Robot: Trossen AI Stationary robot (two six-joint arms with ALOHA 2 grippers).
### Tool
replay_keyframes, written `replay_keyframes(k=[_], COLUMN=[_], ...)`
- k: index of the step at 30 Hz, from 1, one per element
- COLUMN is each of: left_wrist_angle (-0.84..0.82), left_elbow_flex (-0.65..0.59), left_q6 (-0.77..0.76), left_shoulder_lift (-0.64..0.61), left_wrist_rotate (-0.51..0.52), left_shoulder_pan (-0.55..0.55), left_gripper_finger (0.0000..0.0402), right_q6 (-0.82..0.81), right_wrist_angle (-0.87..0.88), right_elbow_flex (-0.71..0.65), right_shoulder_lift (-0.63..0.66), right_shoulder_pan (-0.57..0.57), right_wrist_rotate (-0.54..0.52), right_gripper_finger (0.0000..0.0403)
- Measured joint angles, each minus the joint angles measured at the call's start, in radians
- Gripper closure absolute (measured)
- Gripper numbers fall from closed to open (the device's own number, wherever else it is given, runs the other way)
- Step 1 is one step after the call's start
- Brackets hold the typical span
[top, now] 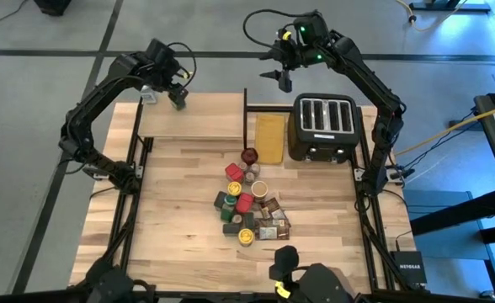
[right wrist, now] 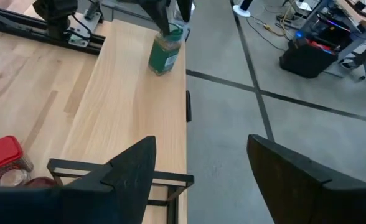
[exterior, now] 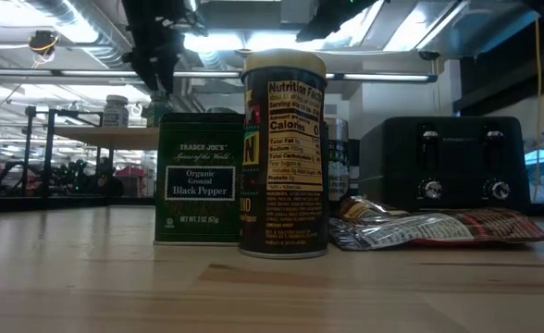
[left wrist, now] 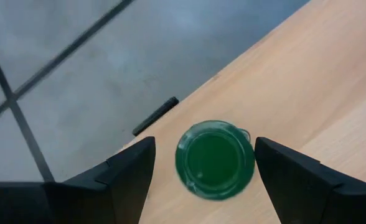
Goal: Shelf spices
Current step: Put the bottom green seasoning bottle on the shelf
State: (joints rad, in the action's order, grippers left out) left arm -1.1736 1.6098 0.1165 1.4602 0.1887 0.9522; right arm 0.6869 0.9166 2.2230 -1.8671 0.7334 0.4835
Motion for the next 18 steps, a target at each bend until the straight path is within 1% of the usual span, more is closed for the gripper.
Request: replay_keyframes(k=[5, 11, 18], left_wrist_angle=[0.003, -0.033, -0.018], left_elbow_flex=[0.000, -0.001, 0.000], left_q6=[0.015, 0.015, 0.003], left_shoulder_lift=[0.025, 0.043, 0.043], left_wrist_rotate=[-0.057, -0.059, -0.051], left_shoulder_pan=[0.006, 0.013, 0.012], left_gripper_finger=[0.0133, 0.0133, 0.0137], right_q6=[0.002, 0.003, 0.003], right_wrist_angle=[-0.001, -0.002, -0.014], right_elbow_flex=[0.000, 0.000, 0.000], right_shoulder_lift=[0.000, 0.000, 0.000], right_shoulder_pan=[0.000, 0.000, 0.000], right_wrist_rotate=[0.007, 0.007, 0.007], right_gripper_finger=[0.0144, 0.0144, 0.0144])
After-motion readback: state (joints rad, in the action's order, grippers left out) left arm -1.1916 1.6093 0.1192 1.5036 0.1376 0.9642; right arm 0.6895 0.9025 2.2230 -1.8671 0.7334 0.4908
